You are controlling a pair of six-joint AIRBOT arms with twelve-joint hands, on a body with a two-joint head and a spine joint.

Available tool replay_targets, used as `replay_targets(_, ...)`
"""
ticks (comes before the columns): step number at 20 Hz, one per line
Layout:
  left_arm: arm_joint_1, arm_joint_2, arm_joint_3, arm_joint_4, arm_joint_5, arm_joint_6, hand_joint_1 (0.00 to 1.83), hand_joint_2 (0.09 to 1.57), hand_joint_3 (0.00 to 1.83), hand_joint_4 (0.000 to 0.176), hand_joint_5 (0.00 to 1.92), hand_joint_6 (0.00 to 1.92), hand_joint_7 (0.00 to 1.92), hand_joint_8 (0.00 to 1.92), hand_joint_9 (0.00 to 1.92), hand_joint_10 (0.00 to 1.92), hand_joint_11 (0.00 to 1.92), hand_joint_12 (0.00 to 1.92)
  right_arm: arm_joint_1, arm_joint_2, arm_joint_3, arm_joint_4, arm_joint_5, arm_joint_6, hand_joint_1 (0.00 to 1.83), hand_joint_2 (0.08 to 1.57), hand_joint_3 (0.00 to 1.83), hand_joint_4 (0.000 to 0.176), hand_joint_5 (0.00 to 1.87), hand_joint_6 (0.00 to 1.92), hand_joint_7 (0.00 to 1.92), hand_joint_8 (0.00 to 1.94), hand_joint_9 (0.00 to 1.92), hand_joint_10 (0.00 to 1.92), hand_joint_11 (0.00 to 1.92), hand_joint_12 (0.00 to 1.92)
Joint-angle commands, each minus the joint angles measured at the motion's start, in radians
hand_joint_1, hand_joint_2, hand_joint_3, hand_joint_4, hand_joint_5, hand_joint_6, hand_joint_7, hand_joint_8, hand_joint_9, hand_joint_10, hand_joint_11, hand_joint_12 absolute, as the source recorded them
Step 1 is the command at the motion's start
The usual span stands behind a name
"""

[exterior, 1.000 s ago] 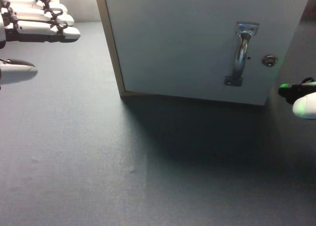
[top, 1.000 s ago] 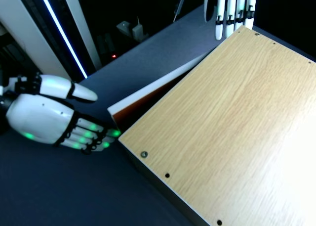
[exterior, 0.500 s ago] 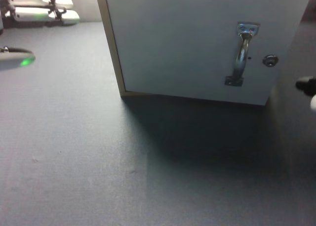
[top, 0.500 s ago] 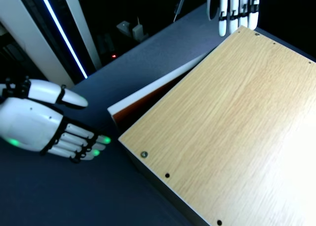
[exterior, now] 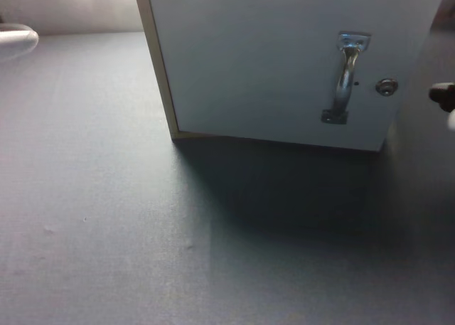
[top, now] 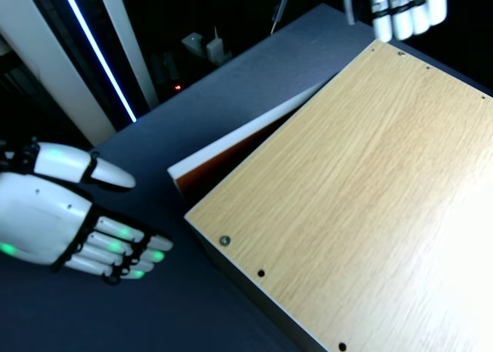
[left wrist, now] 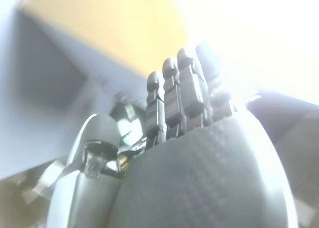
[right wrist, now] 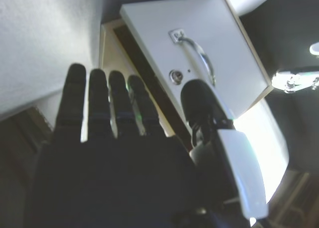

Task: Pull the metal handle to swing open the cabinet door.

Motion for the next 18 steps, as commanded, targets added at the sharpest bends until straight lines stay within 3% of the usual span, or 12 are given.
replay_targets(1,-0.009,0.004,0.005,-0.075,-0.071,-0.003,0.00,1.57,0.05,0.000,0.24,0.00,0.26,0.00,0.24,0.00,0.00,0.59,0.021,0.000,0.012,0.023,0.097,0.007,0.00,1.57,0.11,0.000,0.02,0.00,0.02,0.00,0.03,0.00,0.00,0.18)
replay_targets(3,-0.008,-0.005,0.006,-0.045,-0.070,-0.041,0.00,1.57,0.05,0.000,0.24,0.00,0.27,0.00,0.25,0.00,0.00,0.59,0.034,-0.010,0.033,0.054,0.096,0.007,0.00,1.57,0.12,0.000,0.01,0.00,0.02,0.00,0.02,0.00,0.00,0.15)
replay_targets(8,-0.008,-0.010,-0.004,-0.019,-0.026,0.038,0.00,1.57,0.05,0.000,0.25,0.00,0.27,0.00,0.25,0.00,0.00,0.61,0.053,-0.035,0.051,0.082,0.090,0.007,0.00,1.57,0.11,0.000,0.01,0.00,0.01,0.00,0.02,0.00,0.00,0.12)
replay_targets(18,-0.008,-0.023,-0.009,-0.009,0.002,0.027,0.00,1.57,0.05,0.000,0.24,0.00,0.27,0.00,0.25,0.00,0.00,0.60,0.059,-0.067,0.038,0.088,0.079,0.007,0.00,1.57,0.11,0.000,0.00,0.00,0.01,0.00,0.02,0.00,0.00,0.13)
